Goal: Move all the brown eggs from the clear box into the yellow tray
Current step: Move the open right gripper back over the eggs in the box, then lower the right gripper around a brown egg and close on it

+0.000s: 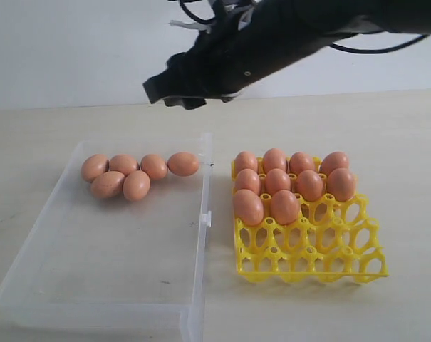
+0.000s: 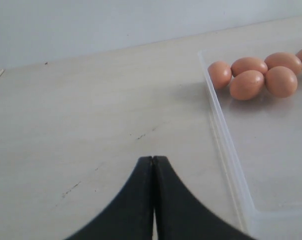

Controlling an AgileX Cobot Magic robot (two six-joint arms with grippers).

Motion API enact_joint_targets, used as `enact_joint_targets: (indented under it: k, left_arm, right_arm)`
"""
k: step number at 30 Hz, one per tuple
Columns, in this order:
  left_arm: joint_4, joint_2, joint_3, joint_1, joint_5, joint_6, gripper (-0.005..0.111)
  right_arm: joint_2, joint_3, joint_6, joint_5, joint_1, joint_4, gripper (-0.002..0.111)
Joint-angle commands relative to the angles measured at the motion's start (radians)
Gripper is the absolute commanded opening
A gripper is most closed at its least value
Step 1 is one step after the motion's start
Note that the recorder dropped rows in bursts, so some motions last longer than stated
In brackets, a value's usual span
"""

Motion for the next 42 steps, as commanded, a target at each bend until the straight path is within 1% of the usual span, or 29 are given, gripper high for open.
enact_joint_targets:
  k: [1,5,7,10,15,21,29,36,42]
  left_arm:
    - [-0.001,-0.006,-0.004,-0.005,-0.006,-0.005,0.0]
    - [-0.001,-0.006,-0.004,-0.005,-0.006,-0.005,0.0]
    - [-0.001,-0.006,-0.004,-0.005,-0.006,-0.005,0.0]
    - [-0.001,-0.006,-0.004,-0.005,-0.006,-0.005,0.0]
    - [-0.001,-0.006,-0.004,-0.005,-0.006,-0.005,0.0]
    - [-0.001,-0.006,-0.004,-0.005,-0.006,-0.005,0.0]
    - [-0.001,-0.006,-0.004,-0.005,-0.006,-0.005,0.0]
    - [-0.001,-0.006,-0.004,-0.005,-0.006,-0.005,0.0]
    - [-0.001,-0.006,-0.004,-0.005,-0.006,-0.005,0.0]
  right_arm:
    - [0.149,-0.207,0.031,0.153,0.014,0.007,0.049]
    - [0.309,-0.426,0.073,0.323,0.014,0.048,0.049]
    - [0.391,-0.532,0.107,0.392,0.014,0.051,0.052]
    - [0.485,-0.645,0.156,0.426,0.014,0.051,0.055]
    - [0.594,-0.754,0.23,0.428,0.014,0.034,0.056]
    - [0.681,-0.793,0.286,0.445,0.014,0.037,0.056]
    - [0.755,-0.814,0.346,0.41,0.014,0.067,0.056]
    - [0.783,-0.814,0.41,0.375,0.014,0.076,0.056]
    - [0.802,-0.814,0.422,0.37,0.014,0.072,0.056]
